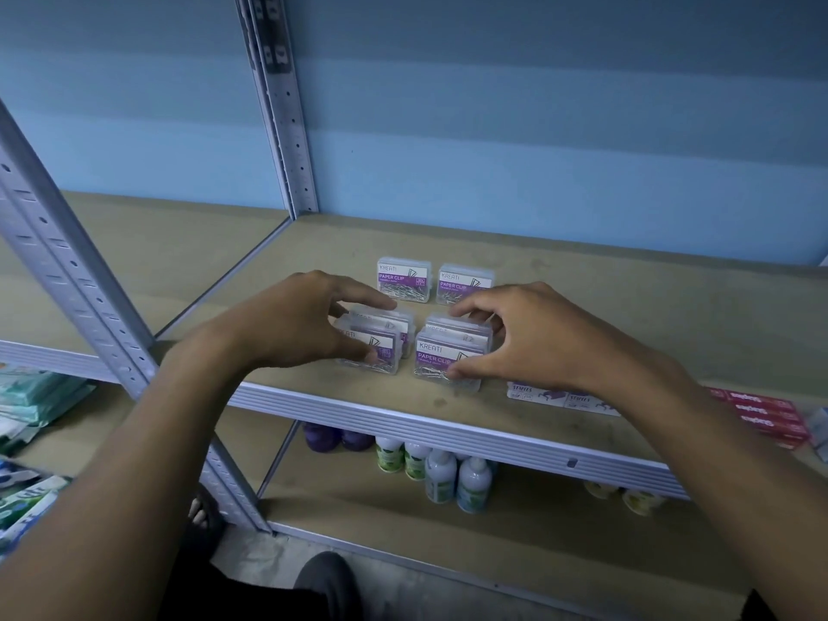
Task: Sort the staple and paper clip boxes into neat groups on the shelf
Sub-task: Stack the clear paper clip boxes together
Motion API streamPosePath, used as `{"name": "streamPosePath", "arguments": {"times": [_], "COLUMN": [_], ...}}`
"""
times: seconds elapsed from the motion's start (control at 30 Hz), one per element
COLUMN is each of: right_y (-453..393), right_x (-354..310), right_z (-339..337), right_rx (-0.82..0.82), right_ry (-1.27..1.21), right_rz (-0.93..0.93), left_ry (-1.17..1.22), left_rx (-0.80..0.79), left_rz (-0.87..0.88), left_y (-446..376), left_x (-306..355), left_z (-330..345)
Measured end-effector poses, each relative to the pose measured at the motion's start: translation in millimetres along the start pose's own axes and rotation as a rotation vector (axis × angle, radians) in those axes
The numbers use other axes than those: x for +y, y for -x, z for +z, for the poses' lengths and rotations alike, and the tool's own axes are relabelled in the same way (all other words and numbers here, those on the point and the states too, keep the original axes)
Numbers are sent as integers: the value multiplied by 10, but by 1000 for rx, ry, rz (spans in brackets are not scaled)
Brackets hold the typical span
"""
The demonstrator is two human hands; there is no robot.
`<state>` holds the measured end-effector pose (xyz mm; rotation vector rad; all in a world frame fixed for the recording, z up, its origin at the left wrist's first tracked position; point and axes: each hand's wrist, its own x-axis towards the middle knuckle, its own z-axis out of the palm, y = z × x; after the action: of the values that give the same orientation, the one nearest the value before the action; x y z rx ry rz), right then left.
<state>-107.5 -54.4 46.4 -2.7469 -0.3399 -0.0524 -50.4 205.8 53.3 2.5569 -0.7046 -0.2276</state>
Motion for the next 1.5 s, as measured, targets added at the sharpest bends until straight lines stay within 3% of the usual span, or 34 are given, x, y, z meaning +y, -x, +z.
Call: {"name": "streamPosePath", "arguments": {"times": [0.37, 1.2, 1.4, 1.5], "right_y": [-6, -28, -87, -164], "right_x": [0, 41, 84, 156], "right_z": [-15, -40, -79, -55], "right_rx": [7, 19, 170, 251], "right_ry": [-20, -34, -125, -115], "right_rz": [-12, -11, 12, 36], "left_ry": [26, -51, 8, -5], "left_rx": [75, 86, 359, 417], "left_rz": [39, 105, 105, 85], "left_y": [-9, -24, -94, -210], "left_x": [20, 38, 138, 104], "left_z": [31, 78, 19, 23]}}
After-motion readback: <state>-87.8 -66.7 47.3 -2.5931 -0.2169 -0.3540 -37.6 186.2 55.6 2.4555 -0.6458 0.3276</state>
